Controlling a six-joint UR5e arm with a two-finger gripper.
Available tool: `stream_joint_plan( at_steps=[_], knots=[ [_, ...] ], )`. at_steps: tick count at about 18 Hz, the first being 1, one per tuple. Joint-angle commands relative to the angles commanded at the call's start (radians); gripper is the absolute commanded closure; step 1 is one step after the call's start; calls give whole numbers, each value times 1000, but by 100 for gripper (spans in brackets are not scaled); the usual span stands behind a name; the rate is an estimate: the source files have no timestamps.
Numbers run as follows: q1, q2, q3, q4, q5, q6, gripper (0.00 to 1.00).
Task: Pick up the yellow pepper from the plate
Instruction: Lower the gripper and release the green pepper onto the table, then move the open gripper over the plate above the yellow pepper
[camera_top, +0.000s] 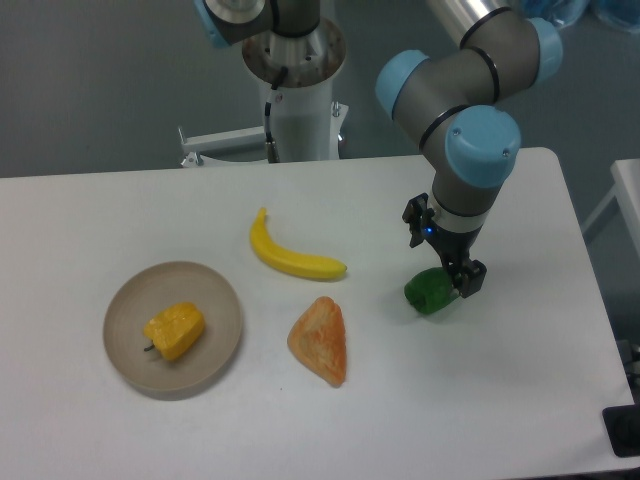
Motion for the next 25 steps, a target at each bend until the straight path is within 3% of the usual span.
stream_joint_plan(
  at_steps=[7, 13, 17, 21, 25],
  knots=[
    [-6, -8, 8, -2, 5, -11, 0],
    [-32, 8, -40, -8, -14, -47, 0],
    [-122, 24, -81, -3, -14, -197, 0],
    [-222, 32, -78, 11, -20, -415, 0],
    [-320, 17, -75, 76, -17, -625, 0]
  ],
)
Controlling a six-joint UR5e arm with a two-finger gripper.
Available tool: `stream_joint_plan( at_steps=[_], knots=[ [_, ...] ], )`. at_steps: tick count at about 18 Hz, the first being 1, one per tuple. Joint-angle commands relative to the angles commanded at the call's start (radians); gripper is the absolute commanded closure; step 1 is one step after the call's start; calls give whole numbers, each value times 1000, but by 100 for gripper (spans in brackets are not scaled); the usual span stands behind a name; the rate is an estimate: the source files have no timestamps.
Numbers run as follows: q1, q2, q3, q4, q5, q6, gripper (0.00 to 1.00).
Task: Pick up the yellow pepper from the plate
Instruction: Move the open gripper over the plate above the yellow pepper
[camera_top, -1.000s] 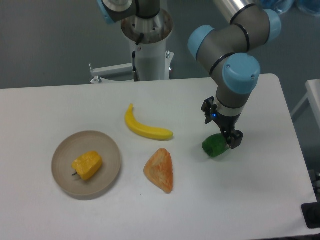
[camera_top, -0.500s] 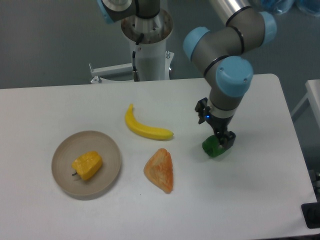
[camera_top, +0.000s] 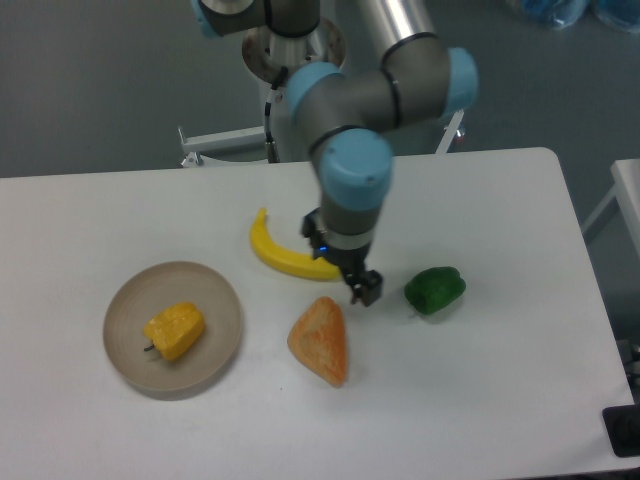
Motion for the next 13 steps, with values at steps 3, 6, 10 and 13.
stream_joint_plan(
  at_steps=[3, 6, 10, 13],
  knots=[
    [-52, -17, -9, 81, -2, -85, 0],
    [-95, -52, -9, 98, 0, -120, 0],
    [-157, -104, -8, 176, 0, -201, 0],
    [-196, -120, -9, 189, -2, -229, 0]
  ],
)
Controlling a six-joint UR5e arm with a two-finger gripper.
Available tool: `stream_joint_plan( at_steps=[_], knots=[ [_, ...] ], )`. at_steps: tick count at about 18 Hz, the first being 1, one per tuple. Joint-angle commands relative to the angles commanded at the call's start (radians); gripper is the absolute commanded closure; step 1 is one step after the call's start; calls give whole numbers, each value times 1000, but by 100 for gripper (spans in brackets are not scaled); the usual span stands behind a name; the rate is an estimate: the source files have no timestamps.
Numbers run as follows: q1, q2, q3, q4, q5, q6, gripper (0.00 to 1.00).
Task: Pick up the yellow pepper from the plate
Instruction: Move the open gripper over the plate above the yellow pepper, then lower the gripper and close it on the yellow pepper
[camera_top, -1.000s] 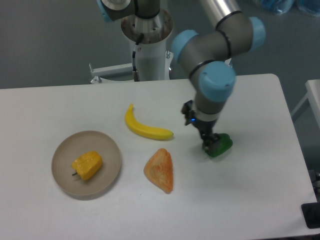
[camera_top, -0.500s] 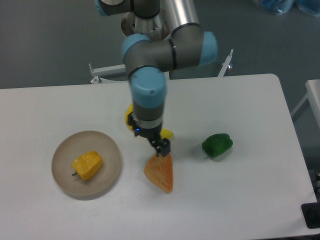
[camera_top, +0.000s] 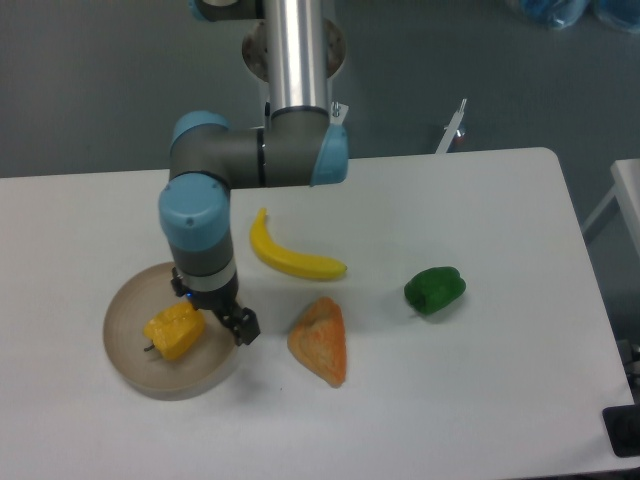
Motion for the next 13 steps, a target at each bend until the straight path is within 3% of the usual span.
stream_joint_plan(
  at_steps=[13],
  knots=[
    [-41, -17, -5, -2, -14, -38, 0]
  ],
)
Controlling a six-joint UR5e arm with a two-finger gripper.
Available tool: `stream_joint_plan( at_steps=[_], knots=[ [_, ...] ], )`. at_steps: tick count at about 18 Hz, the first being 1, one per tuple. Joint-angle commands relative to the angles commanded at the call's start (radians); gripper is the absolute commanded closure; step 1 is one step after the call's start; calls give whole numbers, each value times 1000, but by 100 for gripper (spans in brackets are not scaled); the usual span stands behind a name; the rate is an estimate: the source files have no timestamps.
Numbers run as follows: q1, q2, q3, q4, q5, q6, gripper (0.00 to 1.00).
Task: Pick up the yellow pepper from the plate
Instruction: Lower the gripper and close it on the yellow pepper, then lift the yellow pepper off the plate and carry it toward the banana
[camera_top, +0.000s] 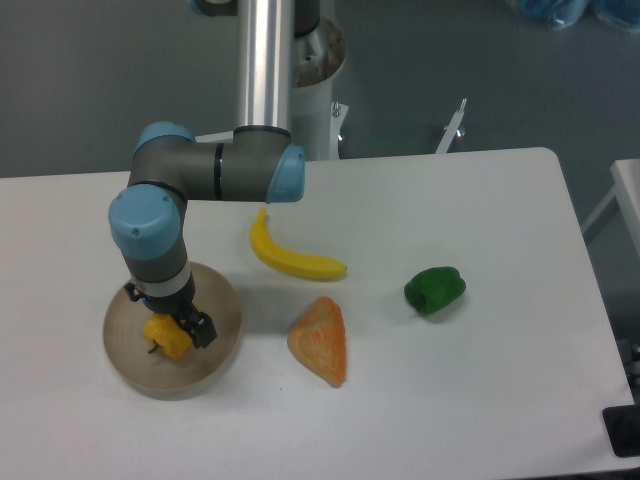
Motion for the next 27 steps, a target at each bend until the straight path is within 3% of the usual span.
stream_joint_plan(
  at_steps=[11, 22, 24, 25, 27],
  knots=[
    [-9, 11, 0, -5, -6, -32, 0],
    [-21, -20, -17, 2, 8, -160, 1],
    [-21, -21, -17, 2, 12, -161, 22],
    [-21, -21, -17, 0, 20, -160, 27],
    [-21, -17, -17, 0, 25, -160, 50]
  ],
)
